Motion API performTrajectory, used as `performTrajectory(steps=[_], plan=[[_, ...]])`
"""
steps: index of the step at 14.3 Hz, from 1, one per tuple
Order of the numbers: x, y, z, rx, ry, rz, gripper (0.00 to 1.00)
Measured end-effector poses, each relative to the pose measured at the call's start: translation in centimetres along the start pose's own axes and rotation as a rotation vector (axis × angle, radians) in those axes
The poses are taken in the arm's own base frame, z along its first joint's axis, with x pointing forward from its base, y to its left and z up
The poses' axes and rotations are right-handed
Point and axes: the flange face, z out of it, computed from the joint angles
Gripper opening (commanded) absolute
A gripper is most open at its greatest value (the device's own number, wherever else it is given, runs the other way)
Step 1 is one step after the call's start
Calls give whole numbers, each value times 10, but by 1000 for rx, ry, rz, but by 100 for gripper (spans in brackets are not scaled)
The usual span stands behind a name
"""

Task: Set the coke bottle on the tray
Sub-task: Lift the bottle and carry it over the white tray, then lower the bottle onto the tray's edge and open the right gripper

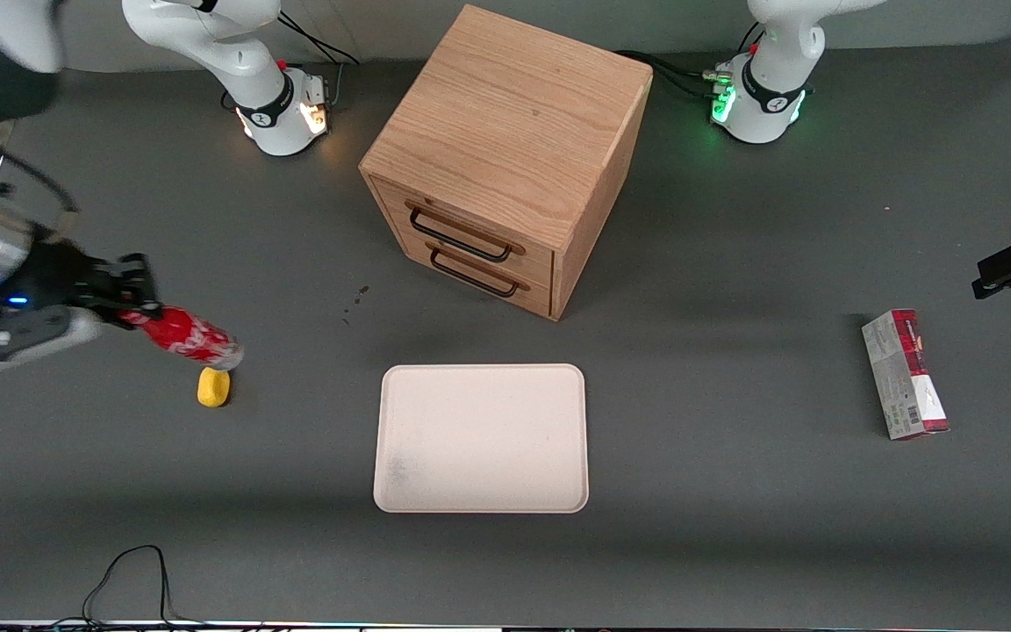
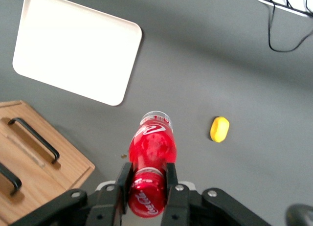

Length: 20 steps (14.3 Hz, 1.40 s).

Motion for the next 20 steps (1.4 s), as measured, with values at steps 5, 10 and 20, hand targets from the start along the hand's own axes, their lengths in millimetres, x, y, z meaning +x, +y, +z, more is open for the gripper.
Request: performTrajectory(steps=[5, 10, 20], plan=[[27, -126, 36, -51, 30, 8, 0], [71, -134, 86, -51, 80, 2, 0], [134, -98, 238, 26, 57, 39, 0]])
